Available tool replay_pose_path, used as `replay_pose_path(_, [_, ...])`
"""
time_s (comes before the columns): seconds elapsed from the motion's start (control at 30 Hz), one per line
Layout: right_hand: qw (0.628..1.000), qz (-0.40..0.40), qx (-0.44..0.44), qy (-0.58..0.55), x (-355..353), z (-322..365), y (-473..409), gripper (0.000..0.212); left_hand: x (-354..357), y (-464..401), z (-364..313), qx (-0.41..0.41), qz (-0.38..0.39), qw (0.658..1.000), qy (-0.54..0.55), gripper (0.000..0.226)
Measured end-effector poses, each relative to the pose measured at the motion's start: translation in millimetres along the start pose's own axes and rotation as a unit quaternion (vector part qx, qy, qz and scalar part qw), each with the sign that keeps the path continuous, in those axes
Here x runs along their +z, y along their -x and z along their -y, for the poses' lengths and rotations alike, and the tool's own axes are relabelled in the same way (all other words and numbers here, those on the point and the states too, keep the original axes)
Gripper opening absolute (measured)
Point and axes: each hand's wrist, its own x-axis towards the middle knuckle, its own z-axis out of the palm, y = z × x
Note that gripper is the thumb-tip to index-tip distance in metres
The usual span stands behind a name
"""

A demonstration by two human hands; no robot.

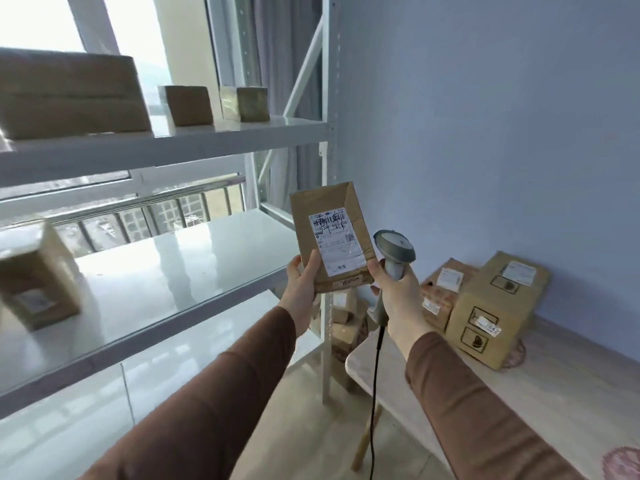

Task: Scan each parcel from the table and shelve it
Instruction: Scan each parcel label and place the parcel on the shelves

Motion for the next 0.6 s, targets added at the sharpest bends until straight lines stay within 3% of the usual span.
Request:
replay_pose_path(0.23, [0.995,0.087,0.041,0.003,176,-44,-7,0.026,-163,-32,-46,0.0,-0.077,0.997,-0.023,0.075])
replay_pose_path(0.43, [0.987,0.146,0.066,0.025,307,-84,-1,0.03,-284,-44,-83,-0.002,-0.137,0.989,-0.052,0.05])
replay_pose_path(0.6, [0.977,0.187,0.087,0.05,384,-108,-3,0.025,-353,-63,-97,-0.01,-0.206,0.978,-0.034,0.057])
